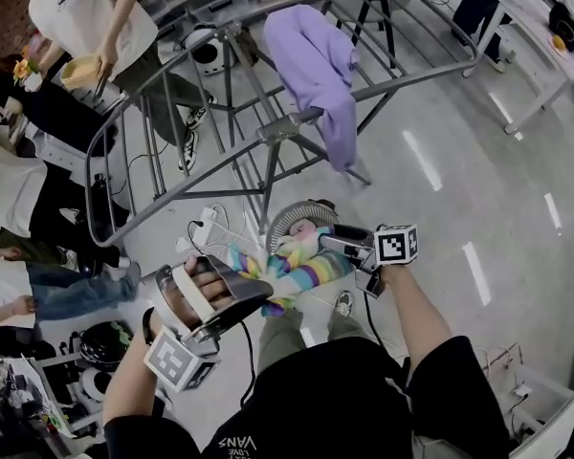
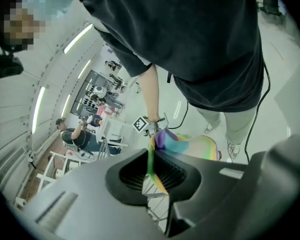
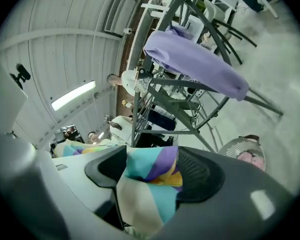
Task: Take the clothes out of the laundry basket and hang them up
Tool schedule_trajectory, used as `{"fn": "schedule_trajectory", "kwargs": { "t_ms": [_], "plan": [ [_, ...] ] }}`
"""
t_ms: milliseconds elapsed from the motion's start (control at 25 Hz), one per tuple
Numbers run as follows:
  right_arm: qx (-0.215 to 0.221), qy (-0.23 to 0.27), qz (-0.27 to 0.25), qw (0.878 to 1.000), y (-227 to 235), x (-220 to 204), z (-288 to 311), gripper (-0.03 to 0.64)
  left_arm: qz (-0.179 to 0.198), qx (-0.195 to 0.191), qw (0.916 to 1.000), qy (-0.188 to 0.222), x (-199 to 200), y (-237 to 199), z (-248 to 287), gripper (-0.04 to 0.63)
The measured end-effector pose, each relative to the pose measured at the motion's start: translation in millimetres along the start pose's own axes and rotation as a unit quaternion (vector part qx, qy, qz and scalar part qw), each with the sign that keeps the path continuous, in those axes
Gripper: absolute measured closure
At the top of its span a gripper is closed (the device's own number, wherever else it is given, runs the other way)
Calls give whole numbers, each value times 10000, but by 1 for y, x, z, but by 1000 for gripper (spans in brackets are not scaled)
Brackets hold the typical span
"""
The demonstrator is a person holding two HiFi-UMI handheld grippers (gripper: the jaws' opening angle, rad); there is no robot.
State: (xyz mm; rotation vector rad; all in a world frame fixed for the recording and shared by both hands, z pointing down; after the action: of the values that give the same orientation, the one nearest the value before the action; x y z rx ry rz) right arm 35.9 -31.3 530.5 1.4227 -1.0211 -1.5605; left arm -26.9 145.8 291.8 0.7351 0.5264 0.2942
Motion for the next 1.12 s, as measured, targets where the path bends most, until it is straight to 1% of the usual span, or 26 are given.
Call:
{"fn": "schedule_trajectory", "kwargs": {
  "t_ms": [40, 80, 120, 160, 200, 280, 440, 600, 680, 800, 1000, 1120],
  "plan": [
    [114, -109, 56, 9999, 0, -1, 3, 306, -86, 10, 10000, -10, -2, 1, 0, 558],
    [188, -196, 58, 9996, -1, -2, 5, 341, -196, 29, 9998, -26, -5, 2, 1, 558],
    [193, -245, -11, 9995, -1, -2, 6, 405, -313, 53, 9995, -47, -8, 3, 1, 558],
    [126, -254, -147, 9995, -1, -3, 6, 493, -421, 76, 9991, -72, -12, 4, 1, 558],
    [26, -236, -314, 9992, -1, -3, 6, 598, -510, 93, 9986, -102, -15, 5, 2, 558],
    [-92, -168, -581, 9981, -3, -2, 4, 600, -637, 107, 9978, -159, -22, 10, 5, 558],
    [-96, 106, -873, 9961, -12, 5, -1, 601, -849, 174, 9960, -215, -29, 20, 12, 558],
    [31, 401, -1151, 9925, -32, 20, -10, 603, -1149, 256, 9927, -274, -35, 31, 20, 558],
    [150, 493, -1378, 9891, -48, 28, -13, 603, -1325, 307, 9903, -278, -35, 38, 26, 558],
    [346, 574, -1809, 9812, -74, 43, -16, 603, -1654, 430, 9850, -249, -34, 47, 39, 558],
    [713, 910, -2242, 9677, -123, 76, -16, 603, -2151, 622, 9743, -241, -37, 62, 63, 557],
    [872, 984, -2543, 9582, -148, 92, -18, 603, -2437, 755, 9666, -257, -39, 67, 77, 557]
  ]
}}
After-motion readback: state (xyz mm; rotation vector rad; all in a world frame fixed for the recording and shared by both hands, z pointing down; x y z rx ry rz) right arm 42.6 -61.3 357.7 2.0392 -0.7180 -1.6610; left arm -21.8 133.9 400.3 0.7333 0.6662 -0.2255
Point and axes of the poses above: the fingertips, and each gripper's own axes: z forward along the fingers, y to its right, x out of its top, the point moved 5 cm from there along -z, backward along the fingers, and after that the axes turned 10 degrees about y, right-handed, at the moved point
